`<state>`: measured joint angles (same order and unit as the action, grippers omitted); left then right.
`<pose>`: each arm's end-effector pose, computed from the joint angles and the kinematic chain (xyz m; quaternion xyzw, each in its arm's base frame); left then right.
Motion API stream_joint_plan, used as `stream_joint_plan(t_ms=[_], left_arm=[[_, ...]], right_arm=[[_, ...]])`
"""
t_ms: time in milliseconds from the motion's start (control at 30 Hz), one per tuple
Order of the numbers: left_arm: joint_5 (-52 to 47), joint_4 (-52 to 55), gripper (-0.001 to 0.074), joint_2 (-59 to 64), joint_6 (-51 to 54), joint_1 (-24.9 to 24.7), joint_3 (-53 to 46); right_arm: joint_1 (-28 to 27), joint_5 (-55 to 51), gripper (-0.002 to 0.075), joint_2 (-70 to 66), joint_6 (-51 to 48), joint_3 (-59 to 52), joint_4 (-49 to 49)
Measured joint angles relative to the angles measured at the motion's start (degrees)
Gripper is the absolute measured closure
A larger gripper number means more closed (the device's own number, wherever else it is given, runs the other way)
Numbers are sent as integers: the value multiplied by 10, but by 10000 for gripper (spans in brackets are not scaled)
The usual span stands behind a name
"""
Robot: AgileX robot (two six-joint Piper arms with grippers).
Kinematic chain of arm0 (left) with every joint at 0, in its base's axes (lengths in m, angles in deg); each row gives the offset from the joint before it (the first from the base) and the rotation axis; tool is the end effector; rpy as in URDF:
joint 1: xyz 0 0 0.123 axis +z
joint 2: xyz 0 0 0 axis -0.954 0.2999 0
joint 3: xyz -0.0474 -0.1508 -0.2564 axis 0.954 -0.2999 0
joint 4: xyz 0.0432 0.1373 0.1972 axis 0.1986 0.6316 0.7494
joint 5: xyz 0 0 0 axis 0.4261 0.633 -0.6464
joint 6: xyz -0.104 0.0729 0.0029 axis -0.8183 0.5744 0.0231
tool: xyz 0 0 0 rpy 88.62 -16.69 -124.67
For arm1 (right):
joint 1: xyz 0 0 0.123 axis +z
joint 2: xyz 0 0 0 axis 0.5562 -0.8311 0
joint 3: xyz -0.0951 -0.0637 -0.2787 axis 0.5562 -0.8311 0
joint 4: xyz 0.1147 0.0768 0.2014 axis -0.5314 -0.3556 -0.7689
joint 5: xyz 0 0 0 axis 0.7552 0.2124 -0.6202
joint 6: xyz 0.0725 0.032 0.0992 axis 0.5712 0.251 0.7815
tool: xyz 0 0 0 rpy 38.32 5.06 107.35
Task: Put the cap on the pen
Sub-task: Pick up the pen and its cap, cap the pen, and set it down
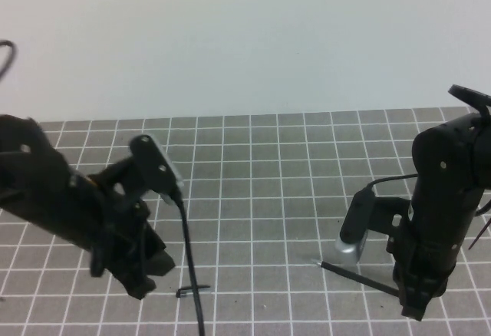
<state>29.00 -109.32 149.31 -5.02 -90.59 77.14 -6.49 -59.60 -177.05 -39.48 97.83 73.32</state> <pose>0.2523 -0.1349 0.2397 0.4934 0.8251 -0.1593 0.2246 0.3009 0.1604 0.1836 -0.5521 0.8307 0.0104 0.0706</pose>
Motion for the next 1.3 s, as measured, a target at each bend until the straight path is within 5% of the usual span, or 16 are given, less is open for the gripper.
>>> stream_joint_plan(t_ms=[167,300,900,1300], left_arm=[[65,55,249,48,38,-50,0],[86,108,183,76,41,-86,0],[113,202,243,160,3,-108,0],[102,202,552,177,1,-108,6]], right_arm=[[0,0,729,0,53,0,7],[0,-5,729,0,56,0,18],[0,-6,729,-5,66,-1,9],[0,-11,729,-5,72,-1,11]])
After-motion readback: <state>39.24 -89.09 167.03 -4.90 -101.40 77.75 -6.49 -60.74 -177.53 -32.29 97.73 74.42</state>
